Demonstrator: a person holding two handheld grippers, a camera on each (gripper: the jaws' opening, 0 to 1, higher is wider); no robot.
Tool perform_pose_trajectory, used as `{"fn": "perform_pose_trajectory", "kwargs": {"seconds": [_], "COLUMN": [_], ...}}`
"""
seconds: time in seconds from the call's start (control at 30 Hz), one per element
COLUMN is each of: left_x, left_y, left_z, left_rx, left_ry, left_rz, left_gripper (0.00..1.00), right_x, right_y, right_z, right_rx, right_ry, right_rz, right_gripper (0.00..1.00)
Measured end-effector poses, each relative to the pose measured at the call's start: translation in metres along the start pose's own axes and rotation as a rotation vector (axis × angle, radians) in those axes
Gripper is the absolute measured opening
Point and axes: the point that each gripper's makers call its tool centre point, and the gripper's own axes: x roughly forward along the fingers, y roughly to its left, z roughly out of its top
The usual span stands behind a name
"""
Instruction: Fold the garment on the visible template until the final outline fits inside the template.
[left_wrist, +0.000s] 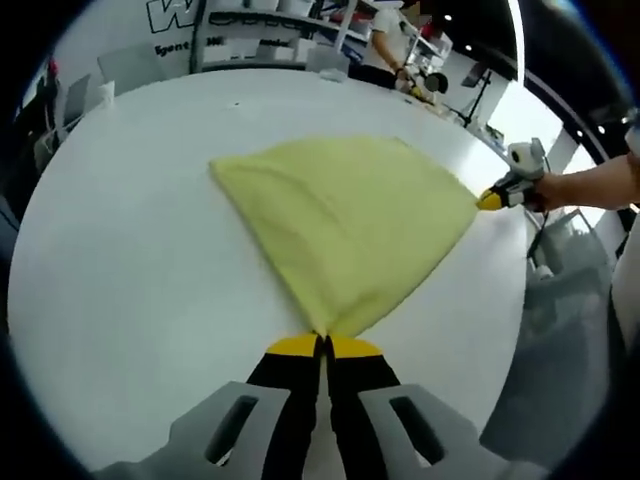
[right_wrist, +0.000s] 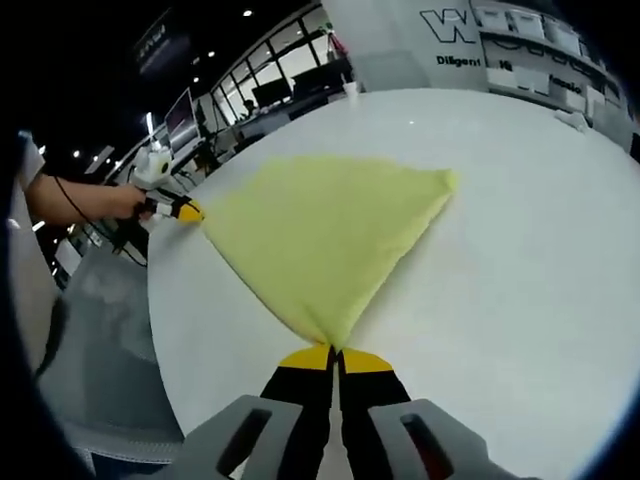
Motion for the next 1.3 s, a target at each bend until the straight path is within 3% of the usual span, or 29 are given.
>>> {"fn": "perform_pose_trajectory", "kwargs": {"seconds": [0.2,0.27,0.3,0.37,0.43,0.53,0.6,0.73,0.87,1.07,1.3], "left_x": [-0.007,-0.011,-0.012,-0.015,-0.016,-0.015,-0.009,-0.001,-0.001,-0.006,-0.006], "left_y": [0.001,0.001,0.001,0.002,0.007,0.005,0.001,-0.008,-0.010,-0.009,-0.010], "left_z": [-0.007,-0.018,-0.017,-0.023,-0.014,-0.008,-0.007,-0.005,-0.004,-0.009,-0.010], "left_rx": [-0.025,-0.013,-0.016,-0.055,-0.039,-0.067,-0.086,-0.029,-0.019,0.107,0.178], "left_ry": [0.004,0.051,0.035,0.064,0.013,-0.013,-0.001,0.004,-0.007,0.008,0.018], "left_rz": [0.001,0.007,0.008,0.021,0.051,0.053,0.038,0.027,0.018,0.010,0.016], "left_gripper": [0.07,0.03,0.03,0.03,0.05,0.15,0.16,0.04,0.03,0.02,0.02], "right_x": [-0.003,-0.004,-0.005,-0.007,-0.009,-0.010,-0.008,0.002,0.008,0.007,0.004], "right_y": [0.002,0.002,0.002,0.000,-0.002,-0.004,-0.005,-0.003,0.000,-0.004,-0.002], "right_z": [-0.002,-0.003,-0.003,-0.003,0.003,0.011,0.014,0.015,0.009,0.007,0.010], "right_rx": [-0.003,0.001,0.002,0.003,0.027,0.061,0.083,0.099,0.081,0.075,0.091], "right_ry": [0.019,0.023,0.029,0.032,0.005,-0.032,-0.039,-0.036,0.002,-0.004,-0.019], "right_rz": [0.000,-0.002,-0.006,-0.023,-0.035,-0.047,-0.048,-0.042,-0.043,-0.060,-0.069], "right_gripper": [0.00,0.00,0.00,0.00,0.00,0.08,0.11,0.08,0.00,0.00,0.00]}}
